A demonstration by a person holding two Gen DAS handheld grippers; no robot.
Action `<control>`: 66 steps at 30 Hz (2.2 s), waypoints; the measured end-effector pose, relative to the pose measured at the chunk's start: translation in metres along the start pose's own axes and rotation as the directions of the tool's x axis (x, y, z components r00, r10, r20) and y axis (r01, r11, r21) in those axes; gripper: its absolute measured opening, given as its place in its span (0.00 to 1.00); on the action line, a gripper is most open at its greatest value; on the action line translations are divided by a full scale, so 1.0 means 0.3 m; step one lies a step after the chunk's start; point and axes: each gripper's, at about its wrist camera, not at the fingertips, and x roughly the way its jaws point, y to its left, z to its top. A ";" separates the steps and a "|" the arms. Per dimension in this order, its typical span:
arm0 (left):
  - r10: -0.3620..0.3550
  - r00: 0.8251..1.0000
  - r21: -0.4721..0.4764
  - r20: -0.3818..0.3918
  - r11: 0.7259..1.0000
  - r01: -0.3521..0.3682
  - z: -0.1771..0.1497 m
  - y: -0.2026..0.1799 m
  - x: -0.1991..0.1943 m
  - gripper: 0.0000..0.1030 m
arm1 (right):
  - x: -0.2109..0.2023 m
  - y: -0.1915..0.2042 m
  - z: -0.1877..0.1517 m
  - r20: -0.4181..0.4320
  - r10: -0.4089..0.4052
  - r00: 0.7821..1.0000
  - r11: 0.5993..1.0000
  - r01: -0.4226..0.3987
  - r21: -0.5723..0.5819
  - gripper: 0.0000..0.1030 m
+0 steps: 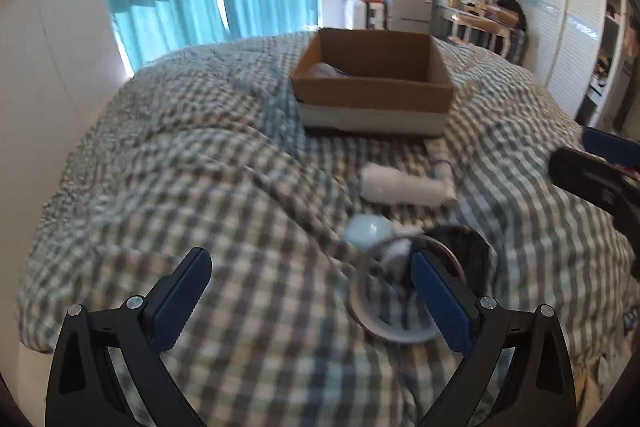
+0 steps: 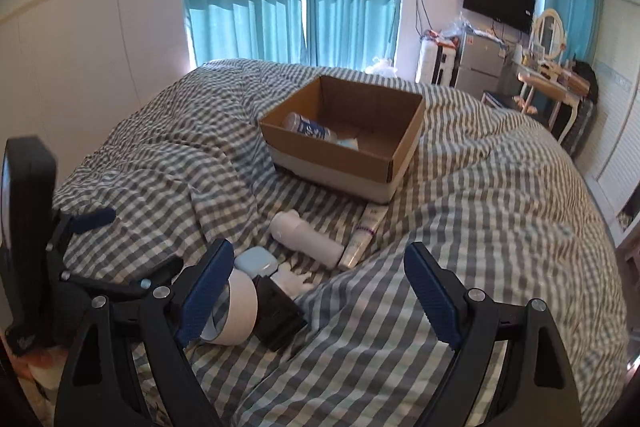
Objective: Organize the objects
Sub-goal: 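Grasp the tape roll with the left tool while the right tool grasps the black nozzle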
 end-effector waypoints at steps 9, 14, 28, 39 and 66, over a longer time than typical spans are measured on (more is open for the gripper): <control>-0.112 0.992 0.068 -0.056 0.991 0.116 -0.064 -0.104 0.072 1.00 | 0.039 -0.072 -0.029 -0.033 0.029 0.999 0.995 -0.026 0.099 0.85; -0.171 0.984 0.055 -0.046 0.983 0.174 -0.059 -0.111 0.103 1.00 | 0.067 -0.063 -0.043 -0.053 0.028 0.998 0.995 -0.023 0.095 0.85; -0.186 0.976 0.098 -0.113 0.975 0.197 -0.104 -0.155 0.161 0.86 | 0.098 -0.065 -0.072 -0.079 0.021 0.997 0.995 -0.013 0.099 0.85; -0.159 0.986 0.025 -0.042 0.987 0.160 -0.049 -0.032 0.061 0.78 | 0.162 -0.017 -0.111 -0.107 0.057 0.993 0.998 -0.053 0.039 0.85; 0.056 0.998 -0.017 0.031 0.998 -0.056 0.003 0.150 0.057 0.78 | 0.370 0.137 -0.180 -0.215 0.078 0.974 0.977 -0.117 -0.177 0.51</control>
